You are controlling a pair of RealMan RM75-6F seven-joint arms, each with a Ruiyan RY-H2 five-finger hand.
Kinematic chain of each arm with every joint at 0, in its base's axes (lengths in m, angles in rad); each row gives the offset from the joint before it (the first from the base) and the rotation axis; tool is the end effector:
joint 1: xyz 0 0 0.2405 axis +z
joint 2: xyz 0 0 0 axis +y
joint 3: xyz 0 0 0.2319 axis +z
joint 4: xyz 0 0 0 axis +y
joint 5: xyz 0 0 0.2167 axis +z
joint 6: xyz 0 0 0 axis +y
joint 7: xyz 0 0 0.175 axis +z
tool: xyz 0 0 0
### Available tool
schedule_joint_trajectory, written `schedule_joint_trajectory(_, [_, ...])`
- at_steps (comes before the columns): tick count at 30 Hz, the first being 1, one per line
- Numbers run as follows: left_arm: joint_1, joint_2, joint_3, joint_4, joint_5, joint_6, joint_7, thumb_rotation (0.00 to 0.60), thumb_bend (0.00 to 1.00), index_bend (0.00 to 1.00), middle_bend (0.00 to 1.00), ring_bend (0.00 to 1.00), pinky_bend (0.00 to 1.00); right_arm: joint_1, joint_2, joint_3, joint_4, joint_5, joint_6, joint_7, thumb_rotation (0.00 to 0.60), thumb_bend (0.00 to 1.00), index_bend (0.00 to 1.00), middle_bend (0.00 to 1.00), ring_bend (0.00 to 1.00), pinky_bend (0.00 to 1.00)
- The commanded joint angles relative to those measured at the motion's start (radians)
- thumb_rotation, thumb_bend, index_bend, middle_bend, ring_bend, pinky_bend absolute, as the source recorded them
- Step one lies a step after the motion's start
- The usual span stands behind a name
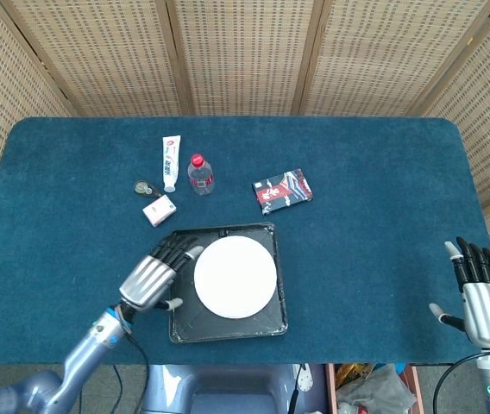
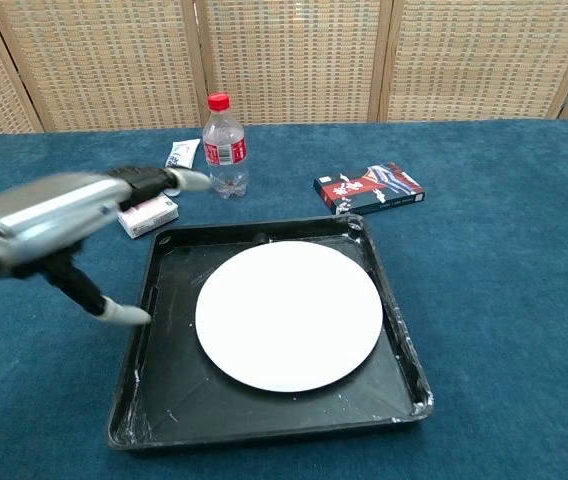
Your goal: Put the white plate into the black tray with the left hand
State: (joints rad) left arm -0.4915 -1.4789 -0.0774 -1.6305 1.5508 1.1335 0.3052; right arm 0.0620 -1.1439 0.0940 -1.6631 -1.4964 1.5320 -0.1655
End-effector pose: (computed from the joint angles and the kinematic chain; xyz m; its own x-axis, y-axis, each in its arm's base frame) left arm -0.1284 0.2734 -0.0157 0.4452 0.1480 0.8831 0.7911 -0.5270 -0.3105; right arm -0.2770 -0.2122 0.1455 0.4727 0.0728 0.8782 -0.8811 0.0190 0.4726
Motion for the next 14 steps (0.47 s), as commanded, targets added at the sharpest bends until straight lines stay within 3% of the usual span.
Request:
schedule_joint_trajectory(1, [0.086,0.174,0.006,-0.068,0.005,0.132,-0.074,0.6,0.0,0.0,0.0,0.0,0.0,0.0,-0.001,-0.002,-0.002,-0.004,0.002,-0.003,0.6,0.0,0.0,0.0,0.0,0.0])
schedule_joint_trajectory(8, [0.225,0.26,0.036,0.029,-0.043,0.291,-0.209,0.6,0.0,0.0,0.0,0.0,0.0,-0.003,-0.002,-0.007,-0.007,-0.015,0.01,-0.011,0.6,0.0,0.0,0.0,0.0,0.0])
schedule_joint_trajectory(14, [0.301,0.305,0.06,0.03,-0.078,0.344,-0.274,0.6,0.0,0.0,0.0,0.0,0.0,-0.004,-0.002,-0.01,-0.008,-0.02,0.012,-0.013,0.6,0.0,0.0,0.0,0.0,0.0])
